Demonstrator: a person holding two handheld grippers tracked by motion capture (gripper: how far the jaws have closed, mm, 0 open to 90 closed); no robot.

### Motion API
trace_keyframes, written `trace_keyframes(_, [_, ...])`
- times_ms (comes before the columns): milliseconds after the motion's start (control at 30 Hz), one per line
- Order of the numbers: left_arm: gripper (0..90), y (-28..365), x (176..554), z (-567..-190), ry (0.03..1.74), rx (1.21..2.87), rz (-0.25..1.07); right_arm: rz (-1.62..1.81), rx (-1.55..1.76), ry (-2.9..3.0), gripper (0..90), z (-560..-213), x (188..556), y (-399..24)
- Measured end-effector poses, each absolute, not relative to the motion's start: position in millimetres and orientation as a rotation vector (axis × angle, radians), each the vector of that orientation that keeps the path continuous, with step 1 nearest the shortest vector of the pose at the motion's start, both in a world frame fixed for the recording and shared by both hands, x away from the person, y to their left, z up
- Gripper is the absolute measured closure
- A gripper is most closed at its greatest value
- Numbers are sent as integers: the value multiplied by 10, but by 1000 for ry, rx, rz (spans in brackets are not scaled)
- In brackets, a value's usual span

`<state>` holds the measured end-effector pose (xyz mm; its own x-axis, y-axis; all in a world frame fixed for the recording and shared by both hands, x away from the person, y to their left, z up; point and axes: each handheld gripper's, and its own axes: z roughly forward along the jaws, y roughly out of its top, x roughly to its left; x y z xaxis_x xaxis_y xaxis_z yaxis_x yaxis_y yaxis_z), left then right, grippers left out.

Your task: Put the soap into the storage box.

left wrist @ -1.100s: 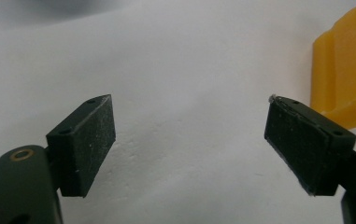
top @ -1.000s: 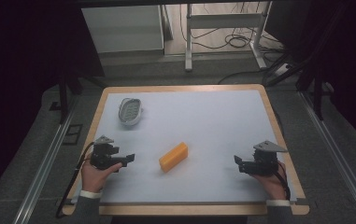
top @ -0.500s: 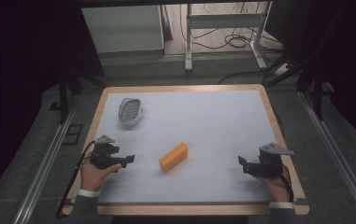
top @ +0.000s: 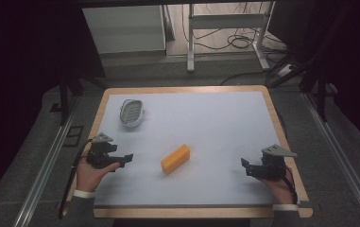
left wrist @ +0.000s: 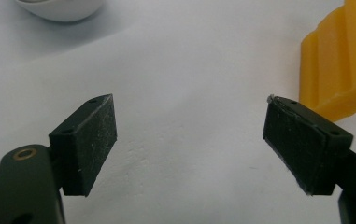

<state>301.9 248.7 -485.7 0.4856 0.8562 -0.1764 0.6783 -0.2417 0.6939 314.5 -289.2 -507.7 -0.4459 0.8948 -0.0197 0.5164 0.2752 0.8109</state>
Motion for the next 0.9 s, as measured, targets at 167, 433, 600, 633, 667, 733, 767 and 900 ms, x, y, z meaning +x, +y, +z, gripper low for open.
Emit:
trace_keyframes(167, [174,2428,3036,-4774,1235,2017,297,1047,1255,2064,69,-5042,3122,-2873])
trace_keyframes(433, [167,2358,3085,-4654,1196,2040,295,1034,1248,2062,69,-5044,3121,-2862])
trace_keyframes(600, [162,2327,3116,-4558,1176,2043,302,1031,1246,2061,69,-5029,3106,-2853])
trace_keyframes(633, [161,2314,3119,-4542,1172,2046,299,1030,1247,2060,69,-5031,3106,-2855])
trace_keyframes(667, [159,2306,3121,-4533,1172,2050,300,1027,1249,2058,69,-5032,3106,-2858])
trace_keyframes(733, [156,2285,3123,-4508,1163,2056,302,1024,1252,2052,69,-5032,3104,-2862])
trace_keyframes(767, [156,2274,3123,-4493,1160,2058,306,1022,1253,2050,69,-5032,3104,-2864])
trace_keyframes(900, [156,2230,3138,-4428,1136,2070,321,1014,1264,2051,69,-5036,3107,-2877])
